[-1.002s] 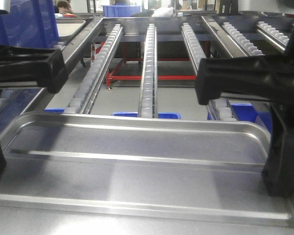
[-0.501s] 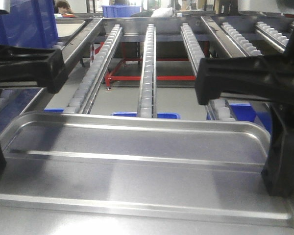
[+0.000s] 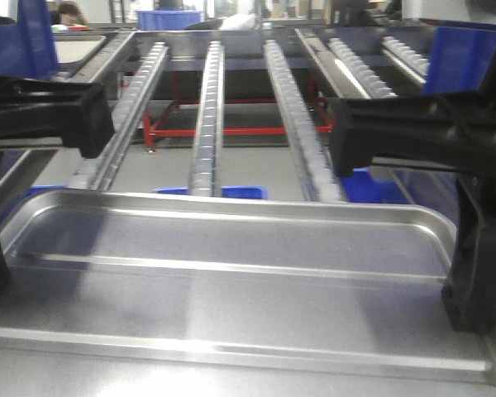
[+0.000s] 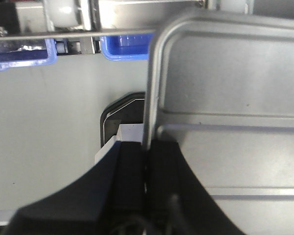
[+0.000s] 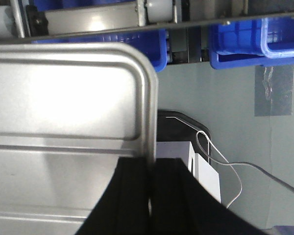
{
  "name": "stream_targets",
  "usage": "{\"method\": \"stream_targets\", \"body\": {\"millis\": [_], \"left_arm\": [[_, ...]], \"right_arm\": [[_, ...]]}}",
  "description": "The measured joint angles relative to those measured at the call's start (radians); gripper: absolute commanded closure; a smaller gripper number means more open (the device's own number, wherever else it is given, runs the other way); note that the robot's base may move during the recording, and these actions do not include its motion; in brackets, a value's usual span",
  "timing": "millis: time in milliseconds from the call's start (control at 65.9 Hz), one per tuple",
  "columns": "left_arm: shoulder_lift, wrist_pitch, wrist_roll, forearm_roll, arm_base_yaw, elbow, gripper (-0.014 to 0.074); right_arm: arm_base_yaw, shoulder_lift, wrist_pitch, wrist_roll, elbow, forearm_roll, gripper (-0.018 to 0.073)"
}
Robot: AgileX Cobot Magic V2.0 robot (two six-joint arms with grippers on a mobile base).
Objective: Grab silver tray and stack on right shelf
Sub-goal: 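Hold the silver tray level in both grippers, then hold the tray in both grippers while the base drives to another shelf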
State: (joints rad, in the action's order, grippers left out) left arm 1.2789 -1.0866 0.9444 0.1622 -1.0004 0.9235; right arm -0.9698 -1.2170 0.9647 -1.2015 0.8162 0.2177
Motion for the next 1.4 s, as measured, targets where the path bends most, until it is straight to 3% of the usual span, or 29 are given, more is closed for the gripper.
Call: {"method": "stream_targets", "body": {"millis": [1396], "left_arm": [[0.000, 0.000, 0.000, -0.006, 0.000, 0.000, 0.0697]], "right_arm": [[-0.001, 0.000, 0.008, 0.000, 0.000, 0.000, 0.0507]]}}
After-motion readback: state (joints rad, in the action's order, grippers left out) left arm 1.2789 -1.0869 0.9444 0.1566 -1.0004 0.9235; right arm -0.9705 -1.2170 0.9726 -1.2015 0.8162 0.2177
